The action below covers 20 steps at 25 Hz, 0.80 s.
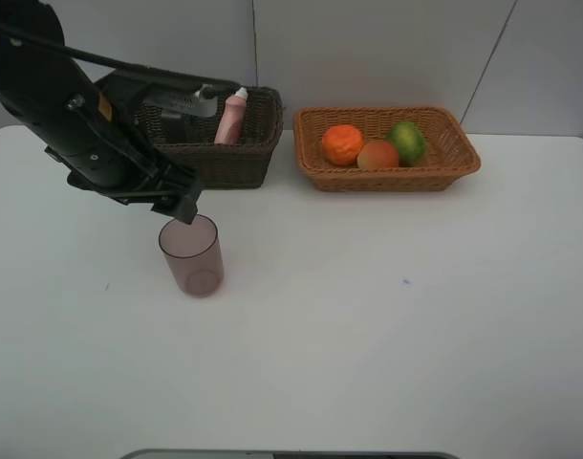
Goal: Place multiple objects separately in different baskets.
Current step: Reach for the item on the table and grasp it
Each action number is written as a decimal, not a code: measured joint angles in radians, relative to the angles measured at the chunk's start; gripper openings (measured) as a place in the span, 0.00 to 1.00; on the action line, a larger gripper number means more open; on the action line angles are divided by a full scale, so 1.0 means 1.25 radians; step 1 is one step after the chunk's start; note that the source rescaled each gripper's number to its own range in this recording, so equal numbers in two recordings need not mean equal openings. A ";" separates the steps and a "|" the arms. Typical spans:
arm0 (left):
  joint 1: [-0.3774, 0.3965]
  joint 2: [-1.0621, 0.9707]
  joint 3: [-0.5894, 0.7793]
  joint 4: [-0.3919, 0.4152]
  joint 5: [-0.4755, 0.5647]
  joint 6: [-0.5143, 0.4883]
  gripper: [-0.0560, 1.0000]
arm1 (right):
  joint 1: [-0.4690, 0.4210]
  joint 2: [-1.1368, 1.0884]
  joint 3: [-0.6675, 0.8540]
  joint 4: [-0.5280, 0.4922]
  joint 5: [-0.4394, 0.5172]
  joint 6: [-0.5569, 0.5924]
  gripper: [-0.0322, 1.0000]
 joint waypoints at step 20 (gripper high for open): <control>0.032 0.133 0.015 -0.027 -0.079 -0.002 0.99 | 0.000 0.000 0.000 0.001 0.000 0.000 0.93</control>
